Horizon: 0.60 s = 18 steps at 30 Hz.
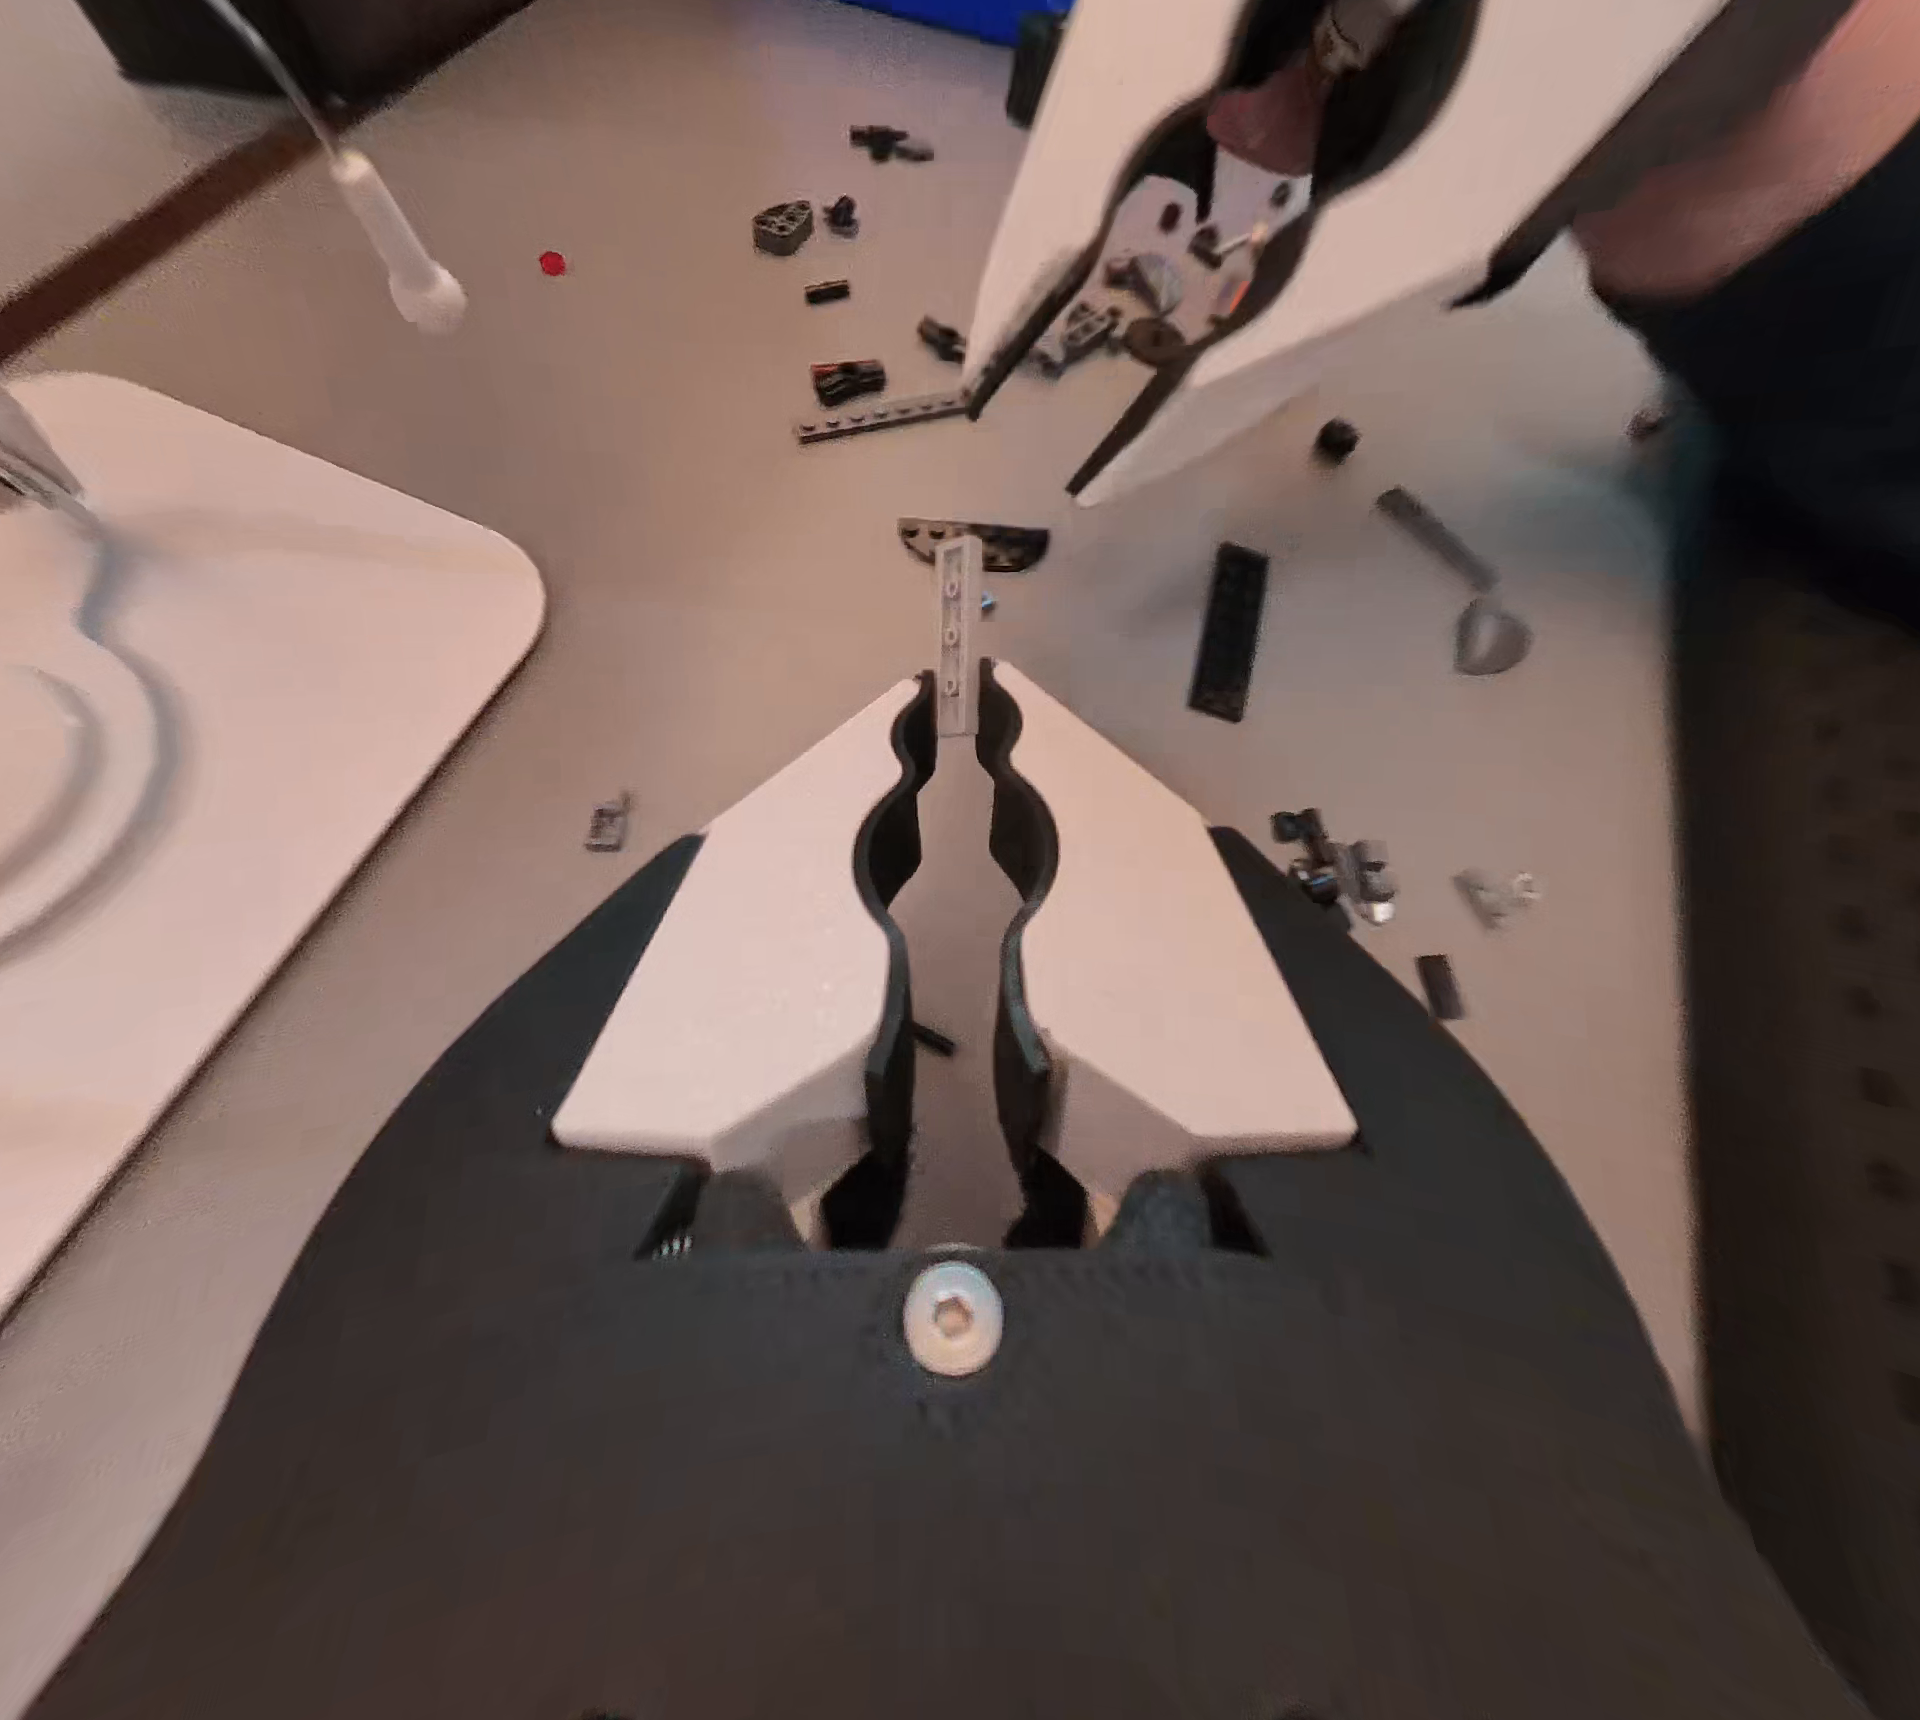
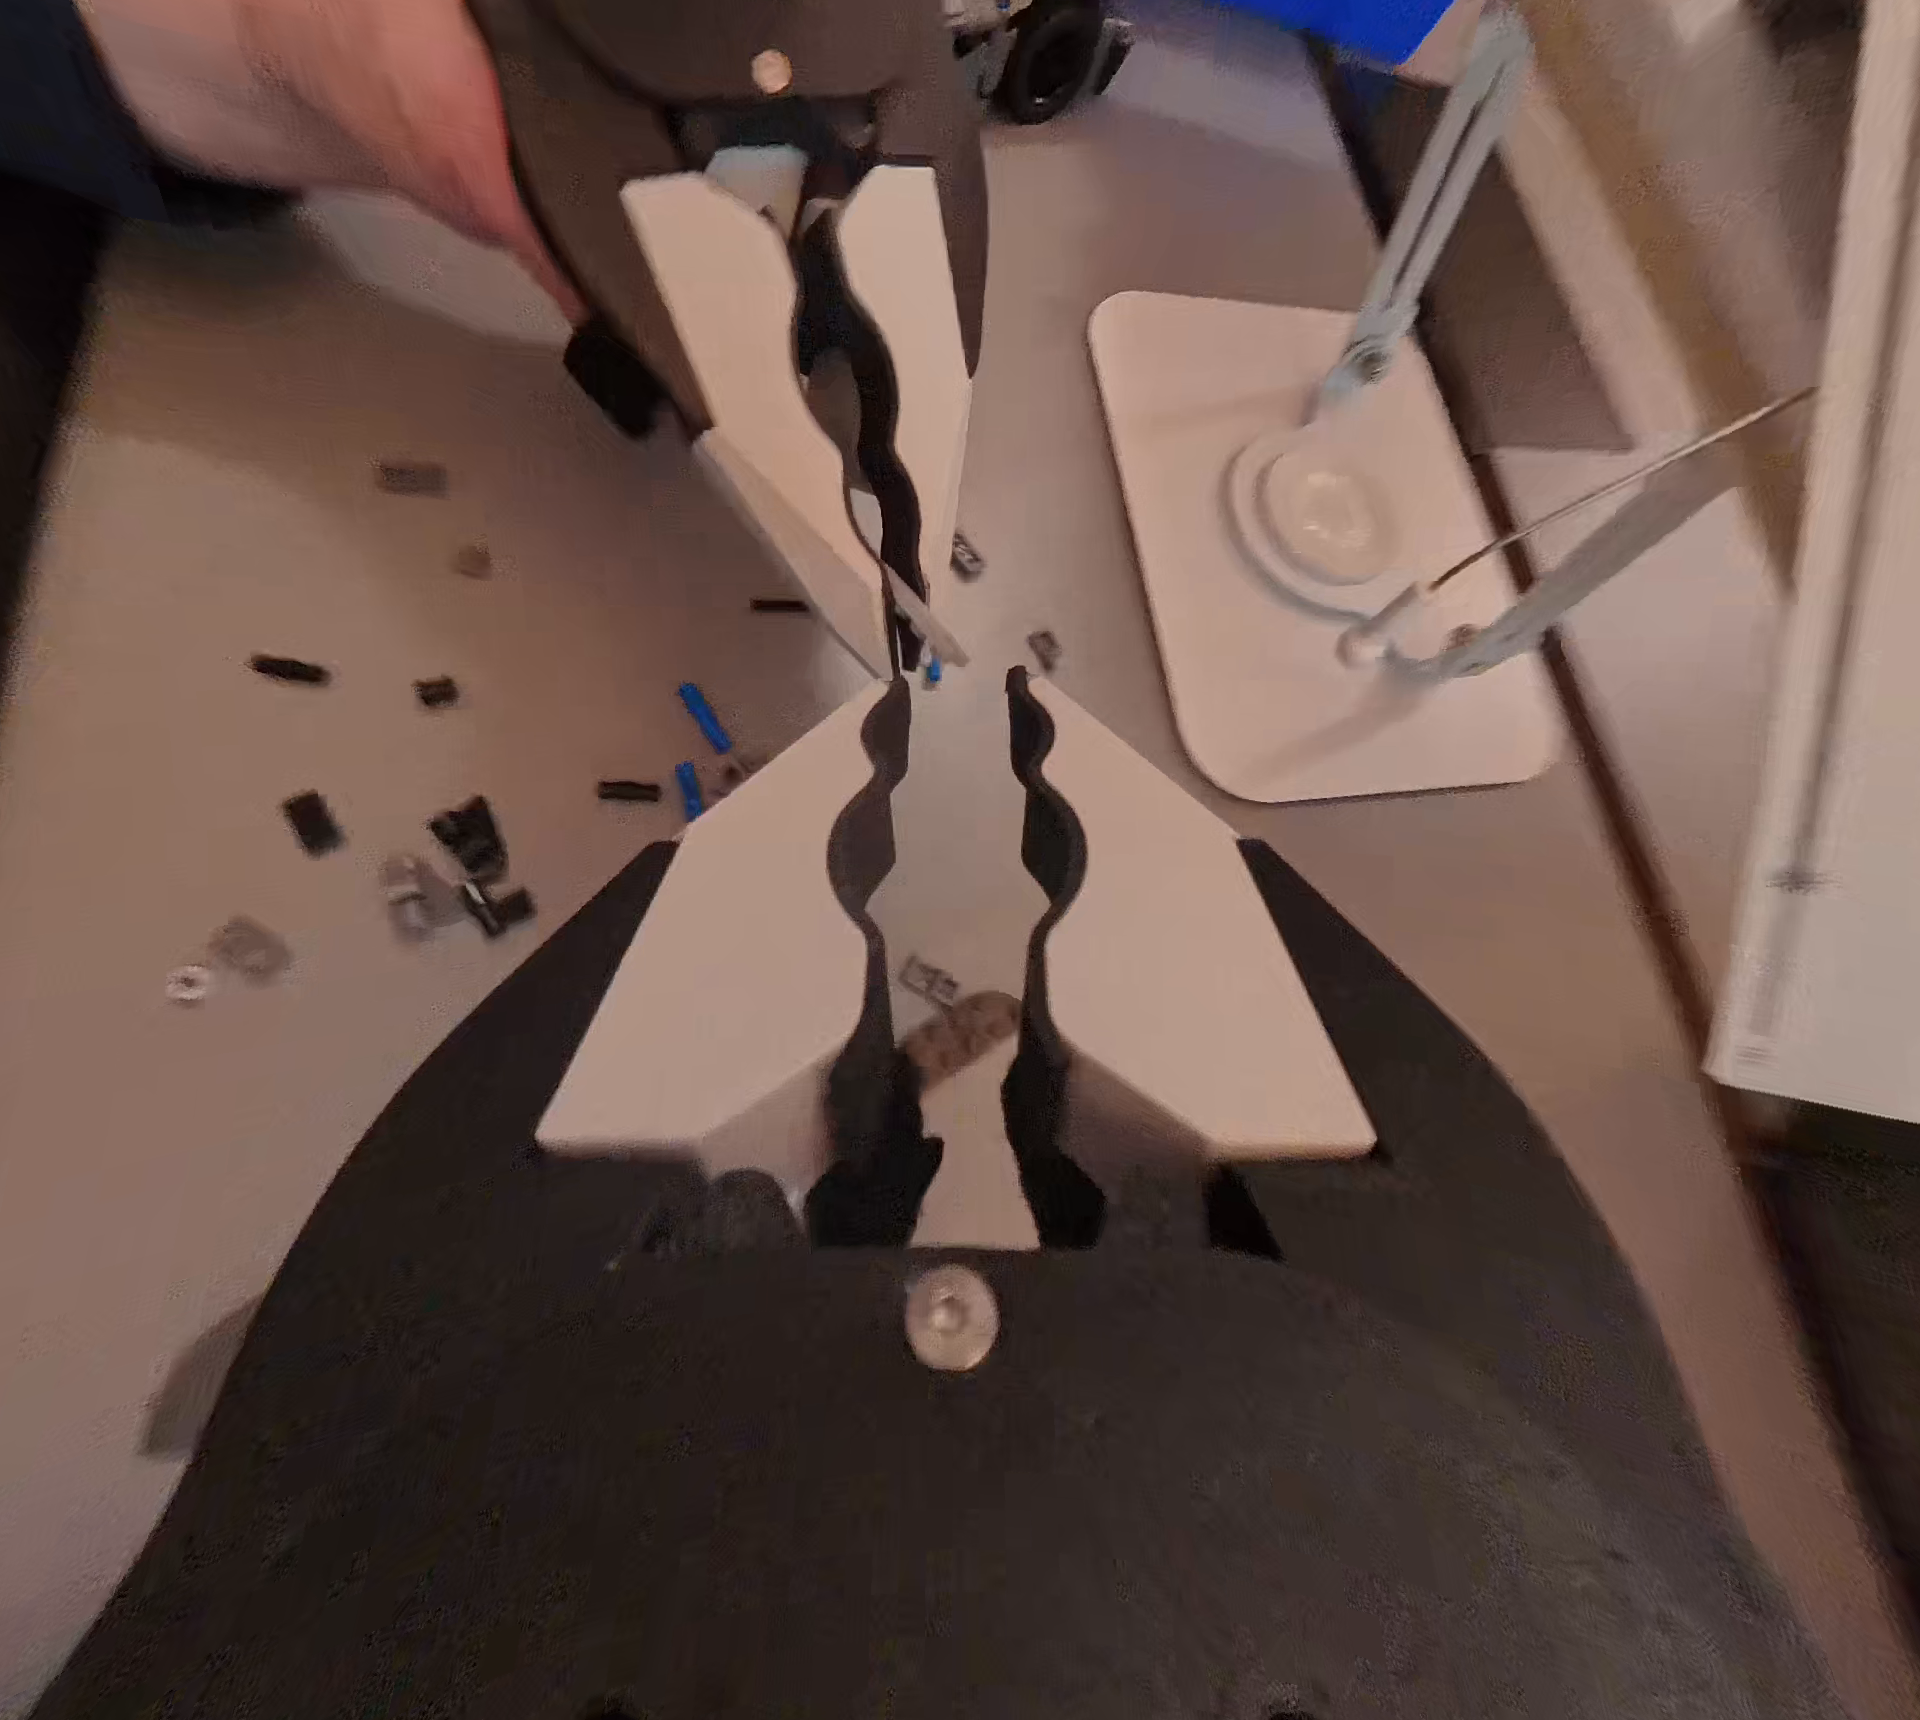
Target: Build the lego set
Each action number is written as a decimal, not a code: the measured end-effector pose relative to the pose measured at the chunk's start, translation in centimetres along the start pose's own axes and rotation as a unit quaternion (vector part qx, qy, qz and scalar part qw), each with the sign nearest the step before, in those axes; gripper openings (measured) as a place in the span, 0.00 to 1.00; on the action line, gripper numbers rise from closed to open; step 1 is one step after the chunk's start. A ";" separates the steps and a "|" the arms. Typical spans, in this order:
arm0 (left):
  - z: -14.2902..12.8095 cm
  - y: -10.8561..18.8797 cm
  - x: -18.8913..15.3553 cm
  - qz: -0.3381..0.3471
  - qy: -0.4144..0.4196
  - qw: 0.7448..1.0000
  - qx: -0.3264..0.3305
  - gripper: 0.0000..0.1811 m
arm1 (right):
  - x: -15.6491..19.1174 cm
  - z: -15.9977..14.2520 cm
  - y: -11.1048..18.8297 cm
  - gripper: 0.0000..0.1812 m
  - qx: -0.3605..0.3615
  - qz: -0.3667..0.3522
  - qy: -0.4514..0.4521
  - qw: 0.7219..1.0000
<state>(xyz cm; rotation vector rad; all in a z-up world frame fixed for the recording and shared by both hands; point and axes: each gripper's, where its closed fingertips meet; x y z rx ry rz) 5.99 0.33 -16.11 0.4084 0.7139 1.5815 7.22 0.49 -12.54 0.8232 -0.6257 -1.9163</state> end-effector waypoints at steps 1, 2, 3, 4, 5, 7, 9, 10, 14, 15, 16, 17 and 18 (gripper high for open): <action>0.0 0.1 -0.2 -0.019 0.014 1.000 -0.004 0.02 | 0.0 -0.2 0.1 0.10 0.013 -0.033 0.027 0.999; 0.0 0.2 -0.2 -0.030 0.025 0.999 -0.008 0.02 | 0.2 -0.2 0.1 0.10 0.024 -0.062 0.055 0.996; 0.0 0.3 -0.3 -0.043 0.035 0.998 -0.010 0.02 | 0.4 -0.1 0.1 0.10 0.030 -0.085 0.081 0.993; 0.0 0.3 -0.7 -0.060 0.042 0.997 -0.010 0.02 | 0.6 0.0 0.0 0.10 0.037 -0.104 0.103 0.989; -0.1 0.3 -0.9 -0.071 0.046 0.996 -0.008 0.02 | 0.8 0.1 -0.1 0.11 0.046 -0.120 0.120 0.984; -0.4 0.1 -1.2 -0.085 0.051 0.995 -0.002 0.02 | 1.1 0.5 -0.3 0.11 0.057 -0.144 0.150 0.976; -0.3 0.2 -1.7 -0.105 0.055 0.993 -0.005 0.02 | 1.6 0.7 -0.5 0.10 0.065 -0.153 0.174 0.971; -0.2 0.3 -1.9 -0.116 0.059 0.992 -0.008 0.02 | 1.7 0.5 -0.7 0.08 0.076 -0.159 0.185 0.967; -0.6 0.1 -2.2 -0.133 0.066 0.989 0.003 0.02 | 2.4 0.2 -0.9 0.00 0.082 -0.154 0.199 0.964; -0.5 0.2 -2.4 -0.141 0.068 0.988 -0.001 0.02 | 2.5 0.2 -0.9 0.00 0.080 -0.150 0.196 0.966; -0.4 0.2 -2.6 -0.149 0.069 0.986 -0.001 0.02 | 2.5 0.2 -0.9 0.00 0.080 -0.148 0.194 0.966; -0.5 0.2 -2.7 -0.150 0.068 0.986 0.003 0.02 | 2.6 0.1 -0.9 0.00 0.078 -0.146 0.192 0.967; -0.6 0.1 -2.6 -0.147 0.068 0.987 0.006 0.02 | 2.7 0.1 -1.0 0.01 0.075 -0.138 0.189 0.969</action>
Point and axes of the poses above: each gripper's, where its closed fingertips meet, y back along the fingers, z out of its top, x = y × z across the jaws, and after that the axes turned 10 degrees about x, right-handed
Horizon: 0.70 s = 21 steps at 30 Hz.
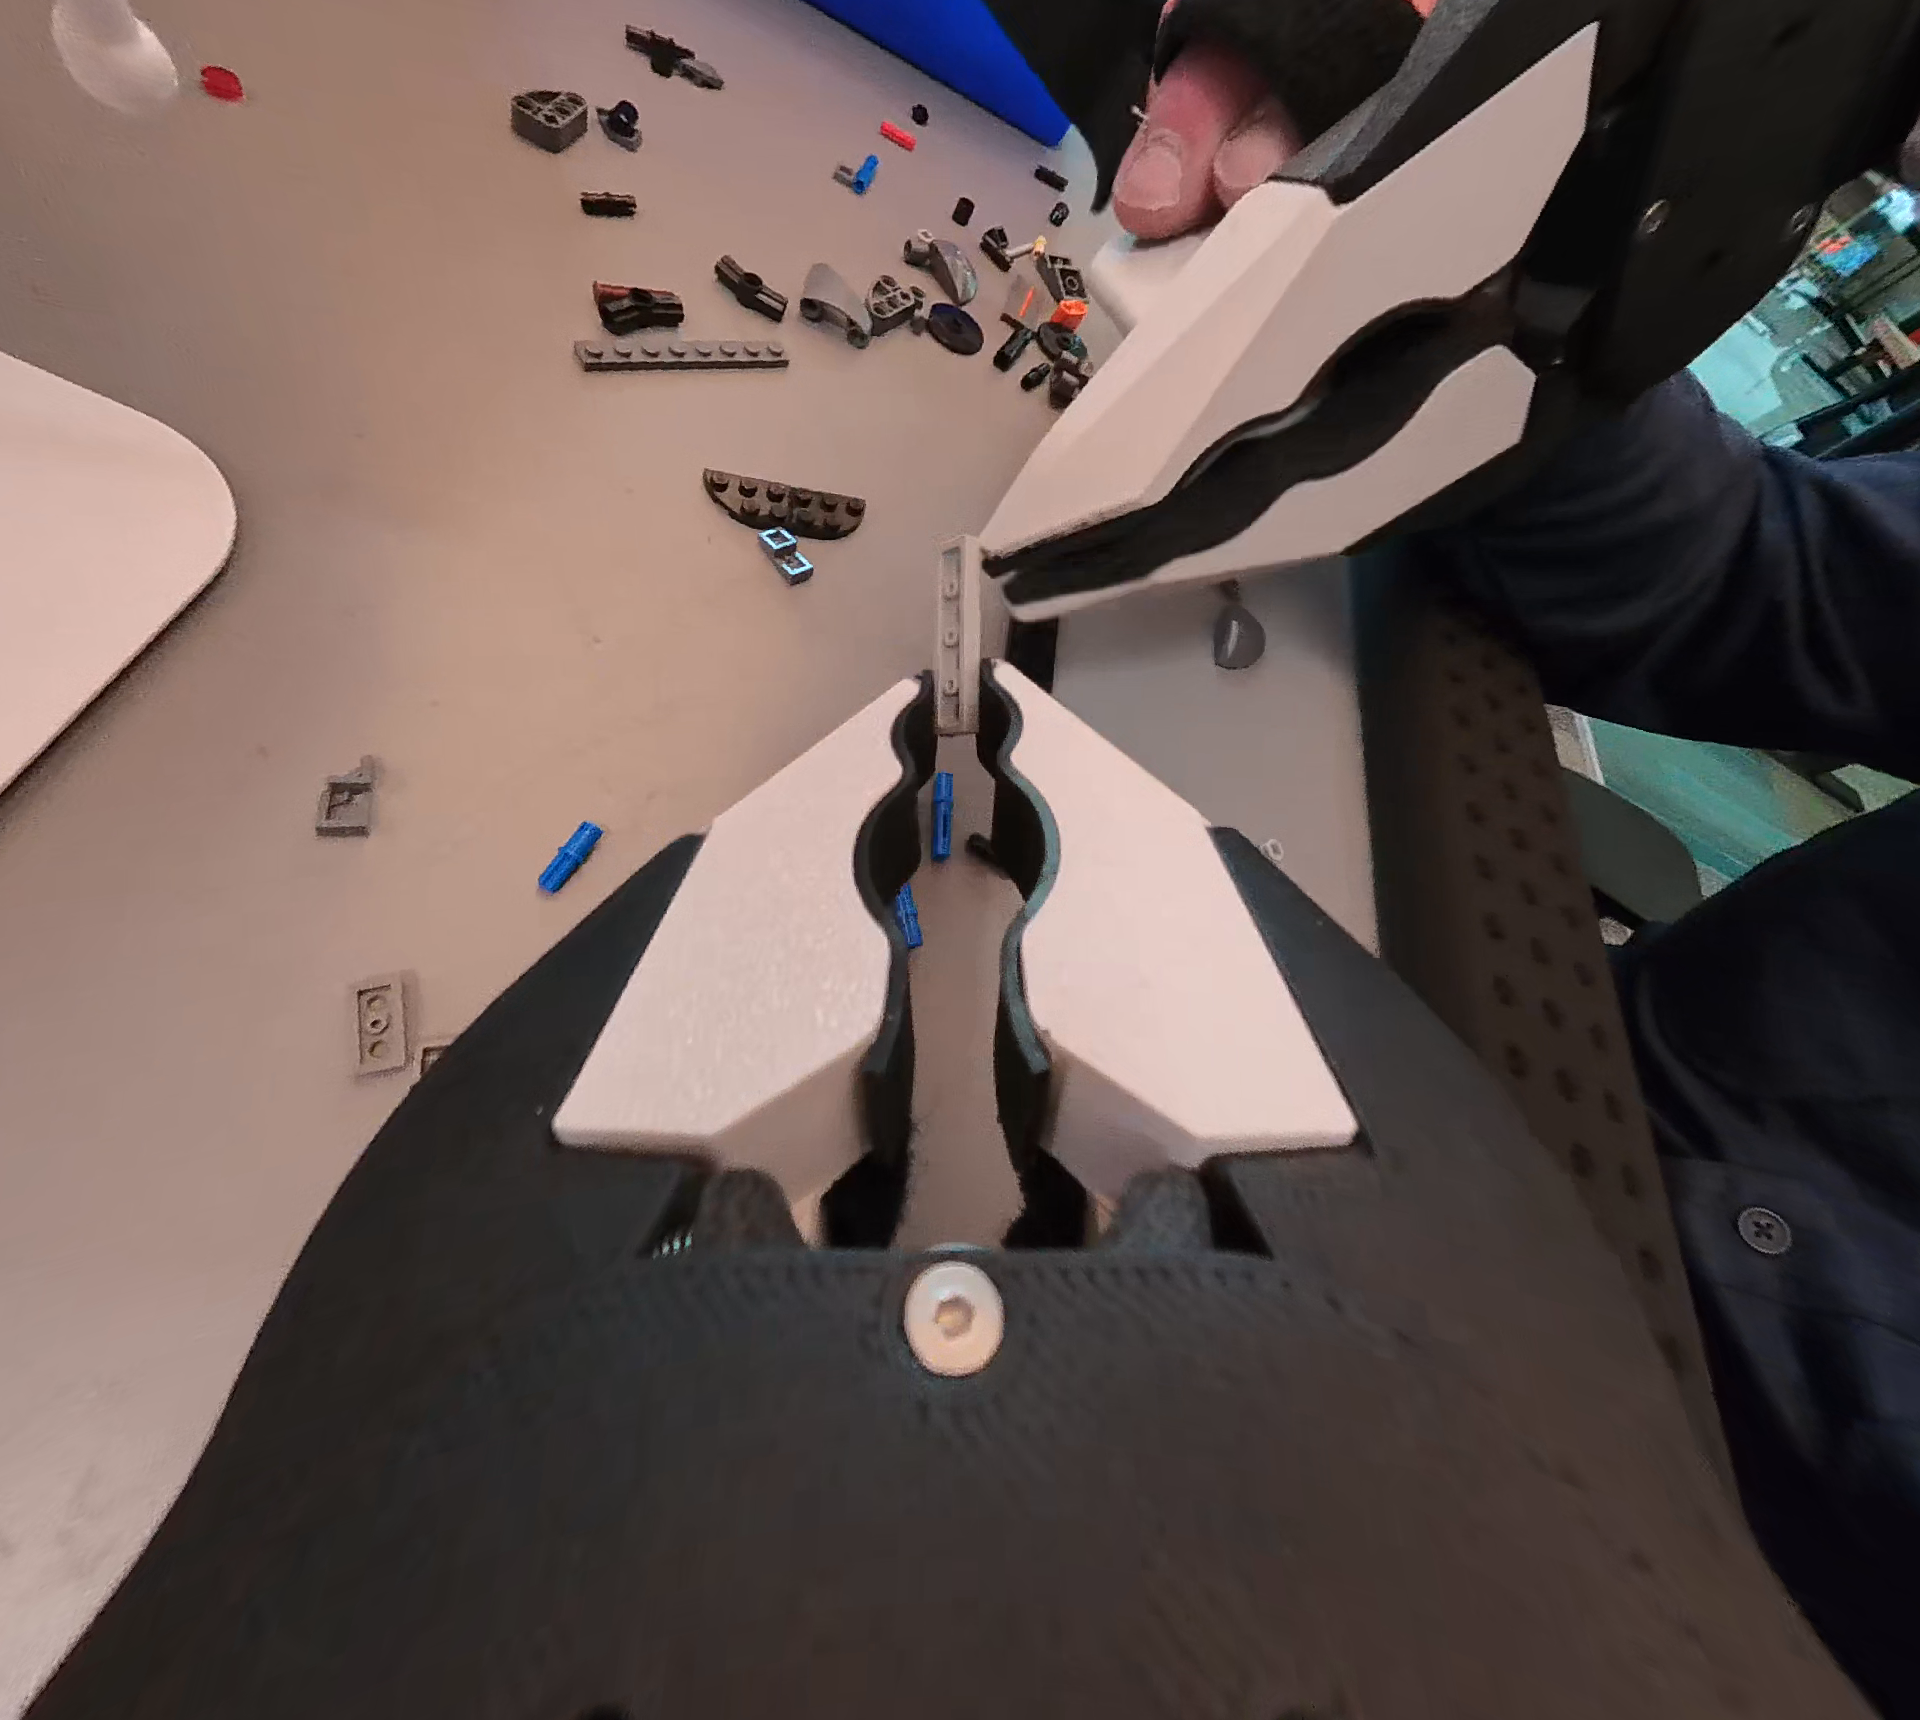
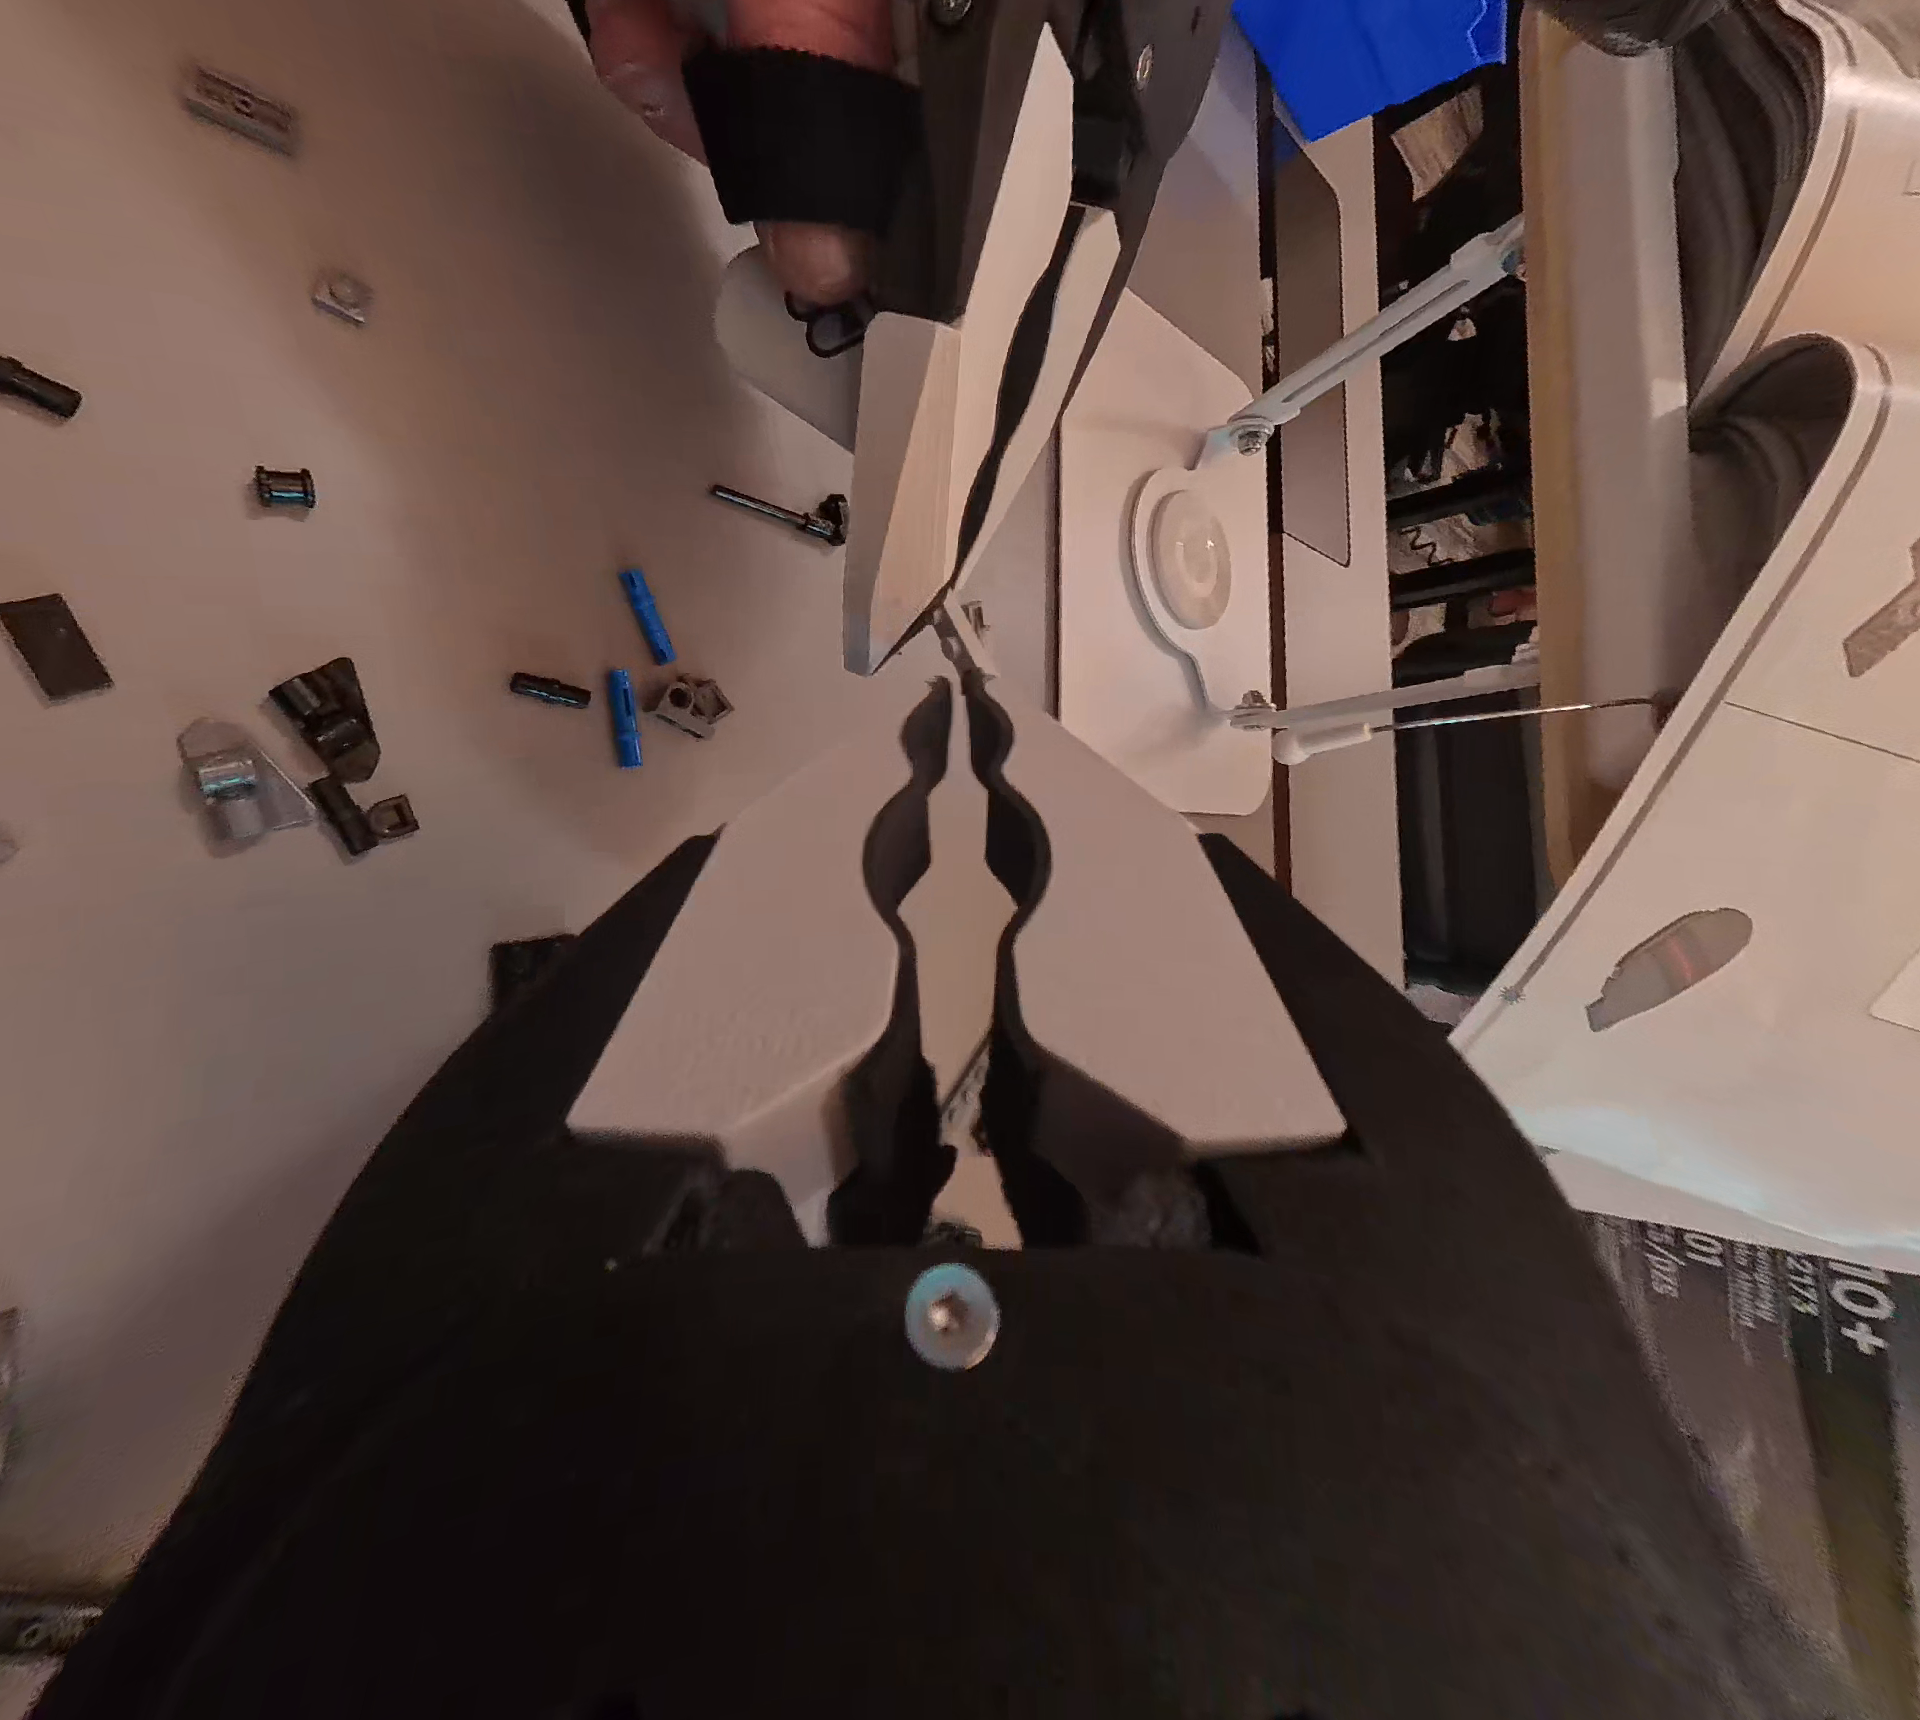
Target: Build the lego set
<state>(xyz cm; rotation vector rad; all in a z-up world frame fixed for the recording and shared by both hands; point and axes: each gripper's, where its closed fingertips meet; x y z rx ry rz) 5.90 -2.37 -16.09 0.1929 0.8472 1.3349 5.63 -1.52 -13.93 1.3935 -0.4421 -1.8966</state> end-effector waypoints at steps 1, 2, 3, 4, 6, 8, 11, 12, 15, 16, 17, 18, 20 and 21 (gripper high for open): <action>-0.1 0.0 0.0 -0.002 0.002 1.000 0.002 0.02 | 0.2 0.1 0.0 0.04 -0.003 0.008 -0.004 1.000; -0.1 0.0 0.0 -0.006 0.005 1.000 0.003 0.02 | 0.3 0.0 0.0 0.06 -0.004 0.011 -0.003 1.000; -0.2 -0.1 0.0 -0.007 0.007 1.000 0.005 0.02 | 0.4 0.0 0.0 0.07 -0.001 0.008 0.001 1.000; -0.4 -0.1 -0.1 -0.011 0.009 1.000 0.010 0.02 | 0.3 -0.1 0.0 0.09 0.001 0.002 0.004 1.000; -0.7 -0.4 -0.3 -0.014 0.008 1.000 0.020 0.02 | 0.2 0.2 0.3 0.11 -0.001 -0.004 0.009 1.000; -0.8 -0.6 -0.7 -0.026 0.007 0.999 0.025 0.02 | 0.2 0.0 0.3 0.11 0.008 -0.009 0.019 1.000; -0.6 -0.7 -1.3 -0.052 0.015 0.998 0.019 0.02 | 0.8 -0.3 -0.2 0.09 0.022 -0.004 0.036 0.999; -0.6 -0.7 -1.5 -0.062 0.020 0.998 0.018 0.02 | 0.9 -0.4 -0.3 0.07 0.027 -0.005 0.042 0.999; -0.8 -0.7 -1.9 -0.082 0.026 0.996 0.018 0.02 | 1.1 -0.3 -0.2 0.04 0.027 -0.001 0.041 0.999; -0.6 -0.7 -1.9 -0.081 0.025 0.996 0.014 0.02 | 1.1 -0.3 -0.1 0.03 0.025 0.005 0.033 0.999; -0.6 -0.7 -1.8 -0.076 0.022 0.997 0.012 0.03 | 1.1 -0.3 -0.1 0.03 0.022 0.012 0.026 0.999; -0.4 -0.7 -1.8 -0.071 0.016 0.997 0.008 0.03 | 1.2 -0.4 0.1 0.03 0.017 0.024 0.017 0.999; -0.2 -0.6 -1.6 -0.057 0.005 0.998 0.004 0.05 | 1.3 -0.4 0.5 0.03 -0.002 0.051 -0.015 0.999; -0.2 -0.5 -1.5 -0.048 -0.002 0.999 0.004 0.06 | 1.3 -0.5 0.7 0.03 -0.011 0.065 -0.032 0.997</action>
Point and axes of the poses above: each gripper's, where its closed fingertips meet, y back along the fingers, z out of its top, x = y × z across the jaws, and after that the axes turned 10 degrees about x, right-handed
